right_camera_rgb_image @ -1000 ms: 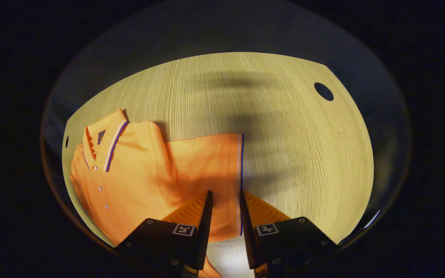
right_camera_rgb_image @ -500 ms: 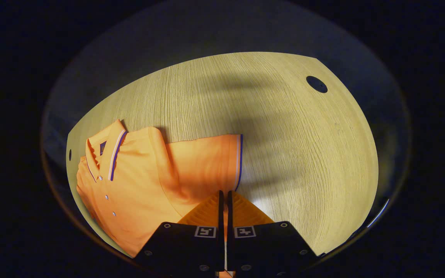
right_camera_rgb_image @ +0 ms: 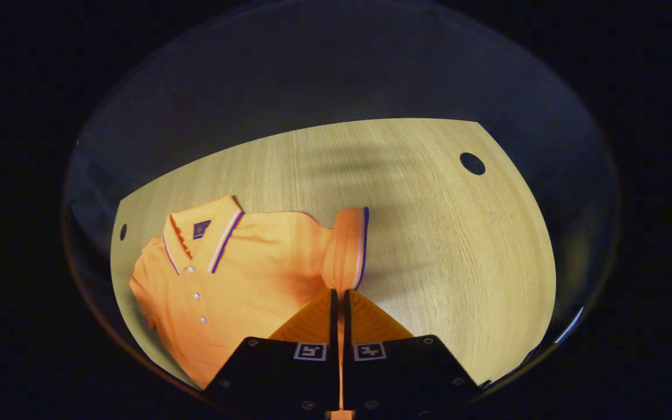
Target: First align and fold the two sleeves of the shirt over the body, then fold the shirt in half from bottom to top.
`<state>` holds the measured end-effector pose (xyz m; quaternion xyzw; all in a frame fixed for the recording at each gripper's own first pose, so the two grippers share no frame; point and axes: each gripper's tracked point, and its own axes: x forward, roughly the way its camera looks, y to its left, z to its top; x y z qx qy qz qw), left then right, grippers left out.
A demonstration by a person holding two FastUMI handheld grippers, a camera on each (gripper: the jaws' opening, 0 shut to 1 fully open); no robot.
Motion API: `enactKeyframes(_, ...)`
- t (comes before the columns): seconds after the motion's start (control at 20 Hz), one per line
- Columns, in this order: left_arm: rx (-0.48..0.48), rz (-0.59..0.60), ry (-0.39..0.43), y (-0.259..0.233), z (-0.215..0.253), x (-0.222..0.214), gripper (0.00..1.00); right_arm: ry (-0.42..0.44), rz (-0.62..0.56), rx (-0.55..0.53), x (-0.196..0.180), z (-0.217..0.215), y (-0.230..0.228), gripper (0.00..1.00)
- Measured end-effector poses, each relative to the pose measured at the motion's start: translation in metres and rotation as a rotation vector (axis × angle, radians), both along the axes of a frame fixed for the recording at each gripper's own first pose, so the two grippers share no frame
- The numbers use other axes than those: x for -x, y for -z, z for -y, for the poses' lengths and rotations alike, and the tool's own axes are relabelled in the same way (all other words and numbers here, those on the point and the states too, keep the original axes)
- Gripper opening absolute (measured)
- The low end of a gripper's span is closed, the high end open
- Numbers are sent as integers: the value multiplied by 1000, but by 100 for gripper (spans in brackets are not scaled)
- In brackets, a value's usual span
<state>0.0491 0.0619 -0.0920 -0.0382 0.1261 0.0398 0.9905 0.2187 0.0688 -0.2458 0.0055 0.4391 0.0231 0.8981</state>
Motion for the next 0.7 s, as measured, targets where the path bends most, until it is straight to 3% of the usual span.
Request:
enactKeyframes(0.15,7,12,26,-6,-7,1,98,-63,30,43,14,-29,-11,3)
enactKeyframes(0.45,42,-4,39,2,-32,11,98,-160,47,2,35,-104,-9,3)
enactKeyframes(0.6,60,-13,23,7,-50,17,98,-238,48,-85,47,-148,-11,0)
enactKeyframes(0.65,68,-18,19,9,-55,19,98,-263,44,-135,51,-164,-13,25)
enactKeyframes(0.7,77,-25,14,13,-58,19,98,-285,40,-178,55,-176,-16,27)
